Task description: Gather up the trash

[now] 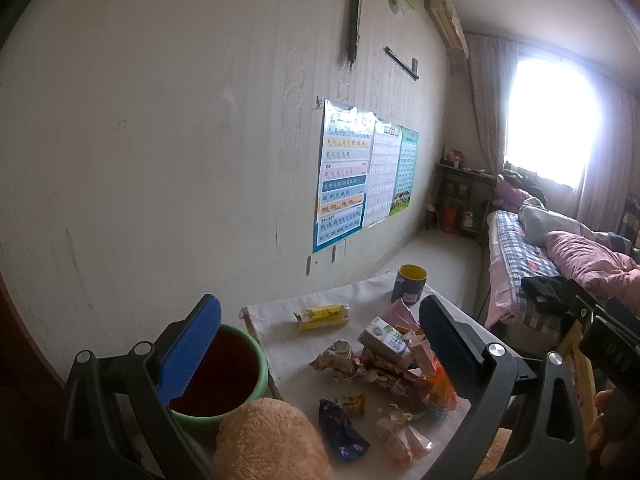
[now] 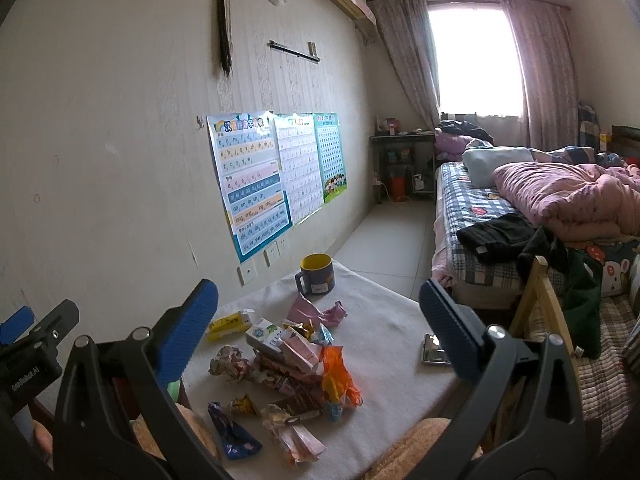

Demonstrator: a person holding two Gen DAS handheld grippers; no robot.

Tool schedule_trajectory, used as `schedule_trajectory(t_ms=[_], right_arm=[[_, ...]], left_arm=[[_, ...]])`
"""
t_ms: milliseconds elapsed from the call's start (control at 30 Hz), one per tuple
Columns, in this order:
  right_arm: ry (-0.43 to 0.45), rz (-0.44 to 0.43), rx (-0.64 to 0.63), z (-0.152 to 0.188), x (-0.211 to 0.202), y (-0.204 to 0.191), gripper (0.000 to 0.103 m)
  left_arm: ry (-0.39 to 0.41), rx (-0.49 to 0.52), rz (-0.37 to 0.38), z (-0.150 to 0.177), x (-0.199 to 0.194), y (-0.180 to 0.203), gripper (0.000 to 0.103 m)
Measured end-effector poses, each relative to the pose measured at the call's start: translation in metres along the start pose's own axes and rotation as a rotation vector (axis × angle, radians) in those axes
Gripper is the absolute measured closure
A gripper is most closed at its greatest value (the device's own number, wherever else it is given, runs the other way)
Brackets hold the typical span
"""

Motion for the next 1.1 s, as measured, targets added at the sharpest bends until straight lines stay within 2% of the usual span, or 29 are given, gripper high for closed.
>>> schedule_trajectory(t_ms=[1100], right_arm=[[-0.031,0.006,-0.014,0.0095,0.0089,-0.0019,0.004]], left_arm=[[-0.004,0.001,-0.011,0.0035,-0.0031,0.003,0.008]])
Point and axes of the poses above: each gripper's, at about its wrist camera, not at the fingertips, and x roughly the way its jaws point, y to its right, z to its underside, the point moved 10 cm from there along x, roughly the way its jaws point, and after that the axes turned 7 degrees about z, right-handed, at the moved point
